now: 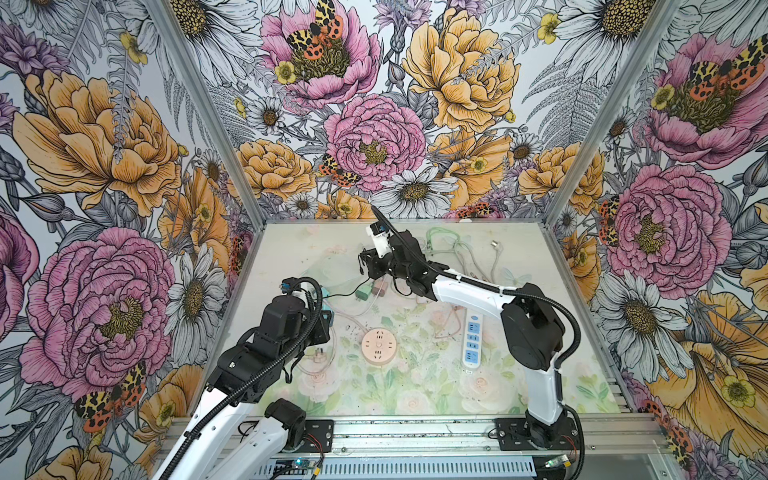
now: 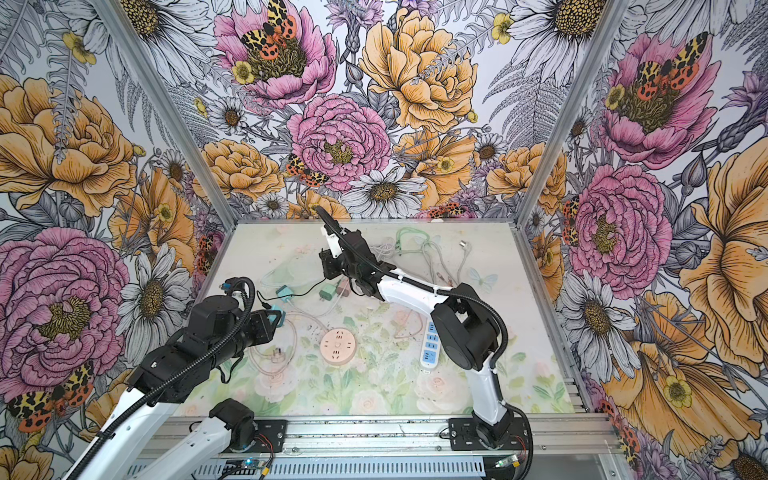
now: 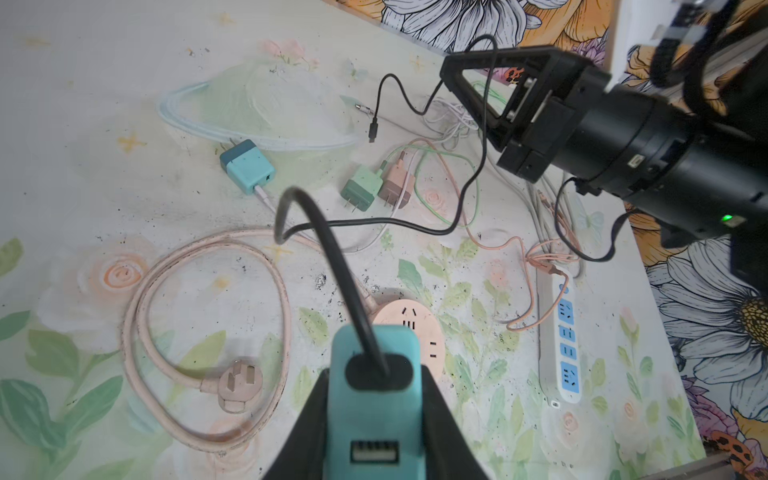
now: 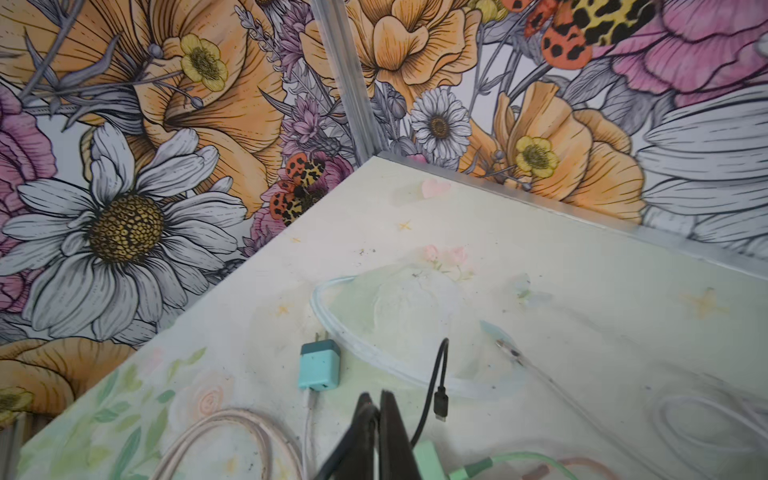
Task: Insert the plug
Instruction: 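Carry teal charger with left gripper over round peach socket while right gripper reaches over cables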
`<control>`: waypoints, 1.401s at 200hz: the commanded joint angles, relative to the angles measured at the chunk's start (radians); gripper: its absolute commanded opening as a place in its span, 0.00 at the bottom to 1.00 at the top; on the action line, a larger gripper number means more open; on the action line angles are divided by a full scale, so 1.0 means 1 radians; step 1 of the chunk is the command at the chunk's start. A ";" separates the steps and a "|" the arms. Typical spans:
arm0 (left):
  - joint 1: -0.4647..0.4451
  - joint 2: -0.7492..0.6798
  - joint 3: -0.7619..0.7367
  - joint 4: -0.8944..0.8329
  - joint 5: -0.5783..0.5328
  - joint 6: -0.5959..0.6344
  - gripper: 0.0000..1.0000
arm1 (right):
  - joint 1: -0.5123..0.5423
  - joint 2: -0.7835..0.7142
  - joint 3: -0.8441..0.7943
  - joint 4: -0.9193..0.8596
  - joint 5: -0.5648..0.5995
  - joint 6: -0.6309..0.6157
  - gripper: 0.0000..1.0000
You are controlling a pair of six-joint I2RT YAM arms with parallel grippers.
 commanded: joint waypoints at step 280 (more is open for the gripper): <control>-0.248 0.122 -0.268 0.339 -0.246 -0.203 0.03 | -0.104 -0.092 -0.092 -0.250 -0.023 0.083 0.51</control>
